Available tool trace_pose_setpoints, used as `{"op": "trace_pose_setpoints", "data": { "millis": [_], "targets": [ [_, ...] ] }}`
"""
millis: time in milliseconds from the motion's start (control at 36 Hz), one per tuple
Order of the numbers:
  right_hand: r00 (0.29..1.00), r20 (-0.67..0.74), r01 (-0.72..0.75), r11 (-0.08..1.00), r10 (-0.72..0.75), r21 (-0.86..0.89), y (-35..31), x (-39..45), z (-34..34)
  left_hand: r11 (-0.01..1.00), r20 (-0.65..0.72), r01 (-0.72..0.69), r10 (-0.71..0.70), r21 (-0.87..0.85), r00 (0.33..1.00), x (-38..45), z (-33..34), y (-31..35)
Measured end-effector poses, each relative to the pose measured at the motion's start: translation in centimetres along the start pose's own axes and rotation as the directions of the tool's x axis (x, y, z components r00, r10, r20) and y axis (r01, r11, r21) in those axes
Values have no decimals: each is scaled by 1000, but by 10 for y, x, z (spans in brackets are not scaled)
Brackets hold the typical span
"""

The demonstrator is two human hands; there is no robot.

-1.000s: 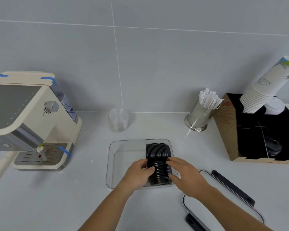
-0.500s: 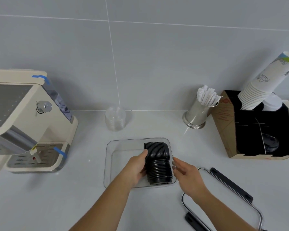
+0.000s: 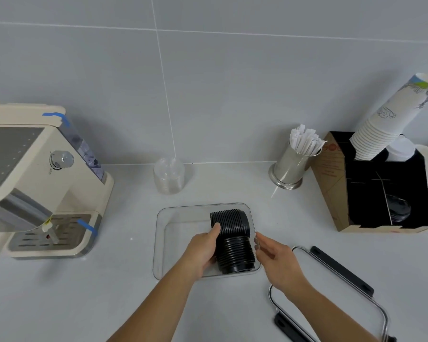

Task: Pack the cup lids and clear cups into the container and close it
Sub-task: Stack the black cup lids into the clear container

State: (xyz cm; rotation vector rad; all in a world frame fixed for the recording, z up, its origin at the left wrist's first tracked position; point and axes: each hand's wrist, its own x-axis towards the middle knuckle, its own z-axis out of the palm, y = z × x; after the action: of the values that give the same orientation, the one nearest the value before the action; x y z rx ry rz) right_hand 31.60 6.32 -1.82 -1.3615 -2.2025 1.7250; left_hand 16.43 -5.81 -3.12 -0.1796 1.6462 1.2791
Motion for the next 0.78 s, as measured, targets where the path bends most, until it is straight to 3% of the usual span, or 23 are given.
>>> {"op": "trace_pose_setpoints", "data": {
  "millis": [250,500,778],
  "targets": [
    [999,-23,-37,999,38,38,-1,-4,1,929,-2,-77,83,363,997,-10,-16,-7],
    [998,-10,-62,998,62,24,-3,-15,1,910,-32,-131,156,393,987,-16,-1,-8],
    [995,-15,-95,995,96,41,-9,-21,2,937,-34,-123,142,328,989,-21,-1,-8]
  ]
}}
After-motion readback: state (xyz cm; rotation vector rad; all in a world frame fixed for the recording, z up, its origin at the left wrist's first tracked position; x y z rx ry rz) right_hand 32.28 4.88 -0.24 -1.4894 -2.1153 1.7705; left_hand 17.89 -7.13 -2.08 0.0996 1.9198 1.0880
